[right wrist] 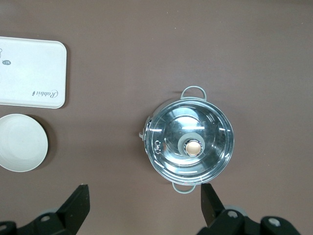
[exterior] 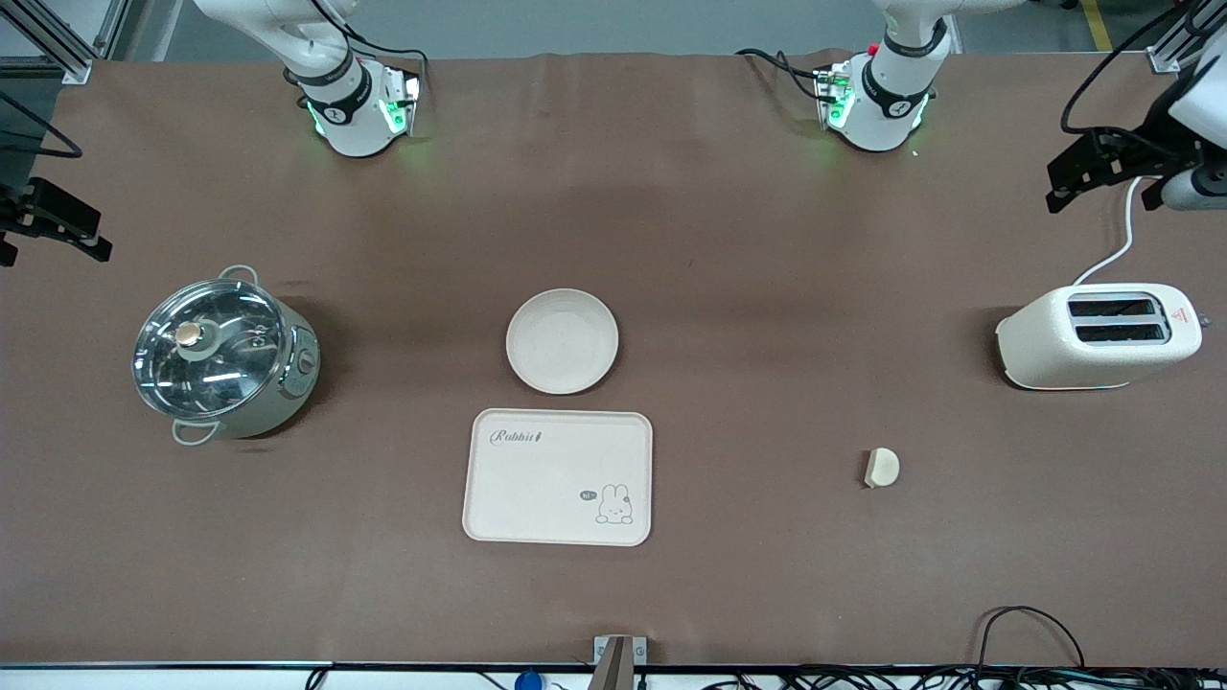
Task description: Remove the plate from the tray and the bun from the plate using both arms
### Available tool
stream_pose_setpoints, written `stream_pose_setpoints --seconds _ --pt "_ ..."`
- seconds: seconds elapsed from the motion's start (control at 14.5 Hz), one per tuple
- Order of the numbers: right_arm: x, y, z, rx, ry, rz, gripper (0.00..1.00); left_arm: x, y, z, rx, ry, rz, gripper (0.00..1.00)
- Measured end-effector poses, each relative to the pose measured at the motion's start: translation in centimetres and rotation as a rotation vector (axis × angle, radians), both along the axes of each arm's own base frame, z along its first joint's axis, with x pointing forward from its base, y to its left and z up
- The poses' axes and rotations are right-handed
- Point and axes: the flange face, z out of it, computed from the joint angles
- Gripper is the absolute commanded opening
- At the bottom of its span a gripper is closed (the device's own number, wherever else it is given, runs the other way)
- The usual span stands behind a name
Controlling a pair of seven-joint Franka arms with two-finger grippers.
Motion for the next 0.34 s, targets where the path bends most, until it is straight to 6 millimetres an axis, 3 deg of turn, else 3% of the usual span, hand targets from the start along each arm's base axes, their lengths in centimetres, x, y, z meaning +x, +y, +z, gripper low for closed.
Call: stream_pose_setpoints --seconds 0.34 --pt "0.0 0.0 0.0 0.0 0.0 0.0 1.0 -0.51 0.0 -0.05 0.002 0.004 -0.069 1.0"
